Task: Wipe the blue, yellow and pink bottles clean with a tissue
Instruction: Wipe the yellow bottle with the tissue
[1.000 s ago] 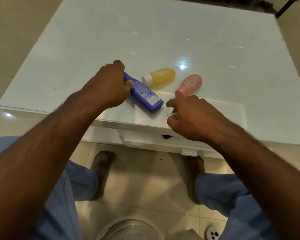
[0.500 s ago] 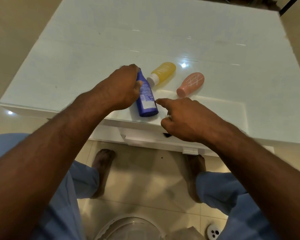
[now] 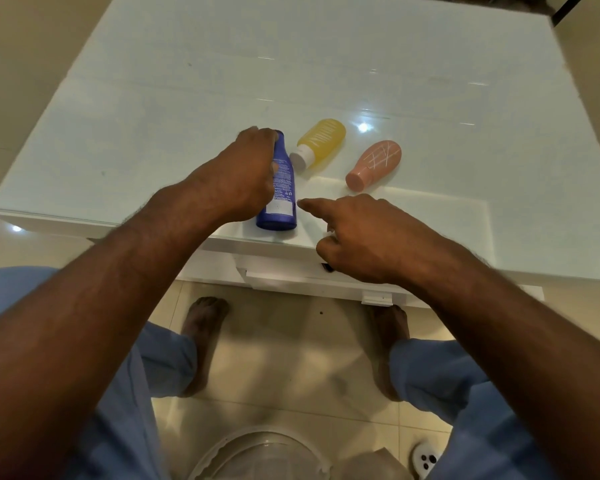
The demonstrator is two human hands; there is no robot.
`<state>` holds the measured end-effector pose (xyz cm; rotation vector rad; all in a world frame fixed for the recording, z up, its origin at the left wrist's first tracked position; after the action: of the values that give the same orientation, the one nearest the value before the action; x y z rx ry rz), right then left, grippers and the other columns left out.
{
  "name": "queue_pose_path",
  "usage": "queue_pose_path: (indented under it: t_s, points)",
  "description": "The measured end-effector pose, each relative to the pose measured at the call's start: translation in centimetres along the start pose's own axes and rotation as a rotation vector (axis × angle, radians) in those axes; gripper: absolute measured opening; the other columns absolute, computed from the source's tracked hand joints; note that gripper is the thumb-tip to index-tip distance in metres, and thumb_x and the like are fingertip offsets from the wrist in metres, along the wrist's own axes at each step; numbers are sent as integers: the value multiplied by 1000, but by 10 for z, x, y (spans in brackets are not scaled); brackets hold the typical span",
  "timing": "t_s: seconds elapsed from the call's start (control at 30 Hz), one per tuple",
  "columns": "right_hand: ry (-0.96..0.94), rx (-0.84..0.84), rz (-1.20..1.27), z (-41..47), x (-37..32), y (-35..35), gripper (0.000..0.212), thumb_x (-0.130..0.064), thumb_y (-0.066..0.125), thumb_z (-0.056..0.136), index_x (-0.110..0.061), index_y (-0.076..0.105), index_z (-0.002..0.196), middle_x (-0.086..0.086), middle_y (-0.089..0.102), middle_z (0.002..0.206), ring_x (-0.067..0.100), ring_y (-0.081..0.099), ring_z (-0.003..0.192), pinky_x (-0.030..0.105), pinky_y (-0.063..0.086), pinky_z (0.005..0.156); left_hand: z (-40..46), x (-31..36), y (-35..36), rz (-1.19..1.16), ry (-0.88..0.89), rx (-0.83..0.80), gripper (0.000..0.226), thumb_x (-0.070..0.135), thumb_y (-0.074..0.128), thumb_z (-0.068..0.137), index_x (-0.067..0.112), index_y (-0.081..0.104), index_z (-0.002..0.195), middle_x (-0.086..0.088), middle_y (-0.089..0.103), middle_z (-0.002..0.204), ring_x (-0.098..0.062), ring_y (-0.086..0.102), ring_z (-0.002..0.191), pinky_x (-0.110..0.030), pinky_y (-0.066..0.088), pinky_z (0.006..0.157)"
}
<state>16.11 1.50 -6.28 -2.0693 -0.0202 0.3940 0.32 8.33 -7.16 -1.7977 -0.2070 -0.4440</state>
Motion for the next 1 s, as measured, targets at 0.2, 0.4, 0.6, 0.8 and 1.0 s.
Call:
queue_pose_path:
  t_s: [0.2,0.4,0.6,0.8,1.0]
  points:
    - [58,50,-25,-1,5,-6,64,-36,59,102,-37,33,161,4,42,166,29,59,137,47,53,109,5,6,1,113,144,70,71,17,63,97,20,23,156,-5,18,167,-29,16,153,-50,27,118]
    - [74,41,-35,-5,4,-8,62,-34,60,102,-37,35,159,4,45,165,30,59,137,48,52,112,1,14,19,227,277,69,53,30,48,103,21,31,152,-5,32,162,-26,2,155,-52,4,120]
    - [73,74,-57,-7,7,-12,60,-34,61,102,-36,39,158,2,42,165,29,61,135,47,54,110,4,13,17,260,336,133,40,32,54,100,29,53,140,-3,51,148,-28,22,150,-52,11,118]
    - [76,88,-54,-8,9,-14,59,-32,62,100,-34,43,156,1,46,162,27,64,129,45,56,107,3,13,20,241,350,189,38,32,58,97,27,55,135,-8,48,144,-31,37,137,-49,29,111]
    - [84,83,-55,-8,7,-14,52,-32,62,101,-33,51,151,2,45,164,27,63,131,46,52,111,7,20,19,237,419,235,51,17,72,87,23,51,133,-7,43,152,-30,29,146,-49,24,116]
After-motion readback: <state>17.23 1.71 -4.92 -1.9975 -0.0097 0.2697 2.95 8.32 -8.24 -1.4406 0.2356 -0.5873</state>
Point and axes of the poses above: each hand's wrist, its own z-axis towards the middle knuckle, its own y-axis out of the palm, x = y × z, the point moved 3 cm from there along z, towards the middle knuckle
